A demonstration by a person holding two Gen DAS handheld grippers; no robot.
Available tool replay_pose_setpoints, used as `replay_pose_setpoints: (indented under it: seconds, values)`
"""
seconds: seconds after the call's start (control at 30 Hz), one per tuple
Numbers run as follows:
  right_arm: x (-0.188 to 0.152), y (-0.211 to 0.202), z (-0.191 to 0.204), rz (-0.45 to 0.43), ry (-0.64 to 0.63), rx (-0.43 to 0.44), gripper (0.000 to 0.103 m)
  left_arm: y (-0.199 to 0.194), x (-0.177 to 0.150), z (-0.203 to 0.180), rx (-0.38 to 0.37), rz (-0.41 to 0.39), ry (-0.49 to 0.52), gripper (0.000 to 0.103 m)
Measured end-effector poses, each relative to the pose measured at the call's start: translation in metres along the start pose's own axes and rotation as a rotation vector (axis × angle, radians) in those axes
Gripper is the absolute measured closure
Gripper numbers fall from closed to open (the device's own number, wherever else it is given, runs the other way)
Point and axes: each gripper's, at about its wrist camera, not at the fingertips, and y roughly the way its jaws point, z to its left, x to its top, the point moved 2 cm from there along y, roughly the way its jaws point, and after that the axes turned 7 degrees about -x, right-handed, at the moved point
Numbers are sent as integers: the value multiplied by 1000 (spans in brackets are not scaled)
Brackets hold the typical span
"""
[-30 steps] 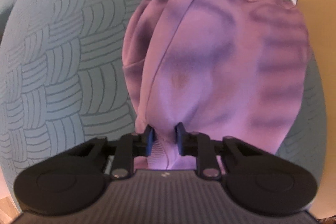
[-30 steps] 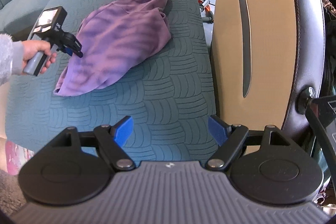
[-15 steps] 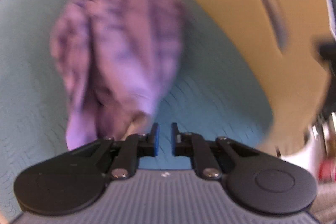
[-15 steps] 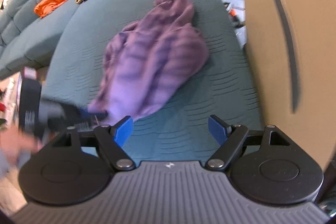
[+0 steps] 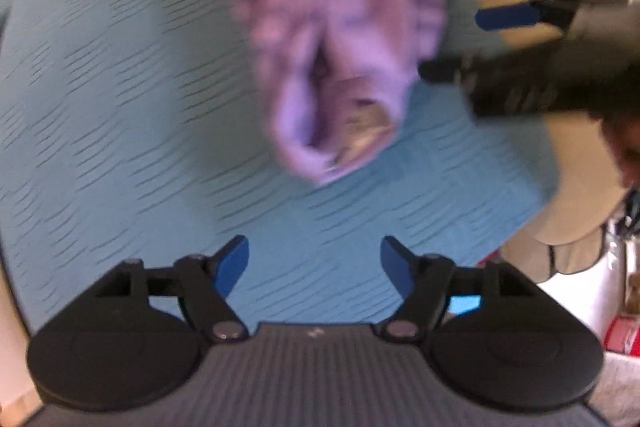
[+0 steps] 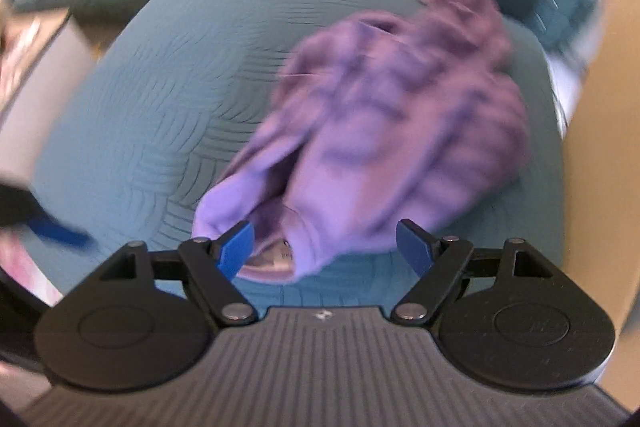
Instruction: Fold clothes
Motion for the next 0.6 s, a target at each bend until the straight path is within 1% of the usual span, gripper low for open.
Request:
replay_pose_setpoints:
  seconds: [0.03, 0.07, 0.17, 0.23, 0.27, 0.3, 0.33, 0.4, 0.43, 0.47, 0.5, 0.53, 0.6]
  values:
    - [-2, 11, 14, -5, -72, -34, 23, -4, 1, 11, 16, 2, -16, 18]
    - [-6, 29, 32, -2, -171, -83, 23, -9, 5, 19, 26, 5, -27, 17]
    - [-15, 65, 55, 37, -299, -138, 23, -15, 12, 39, 51, 37, -61, 17]
    - [-19, 76, 61, 45, -335, -159, 23, -11, 13, 49, 61, 56, -71, 16]
    - [-21, 85, 63, 48, -362, -185, 23, -10, 14, 51, 65, 65, -75, 16]
    - [-22, 92, 63, 58, -377, -203, 29, -9, 15, 53, 70, 74, -79, 16]
    - [-22, 94, 60, 70, -371, -193, 50, -8, 16, 53, 70, 80, -84, 16]
    - [-16, 98, 41, 115, -263, -126, 81, -5, 20, 46, 65, 83, -102, 16]
    - [-12, 97, 33, 107, -202, -104, 83, -1, 22, 43, 61, 81, -114, 15]
    - [-7, 89, 15, 90, -82, -62, 85, 3, 24, 38, 56, 78, -125, 15]
    - [-5, 83, 2, 80, 1, -41, 87, 4, 28, 34, 50, 74, -132, 15]
    - [-4, 78, -6, 71, 48, -28, 87, 6, 33, 29, 45, 67, -137, 15]
    - [-3, 60, -30, 21, 169, 14, 88, 8, 44, 20, 40, 49, -135, 15]
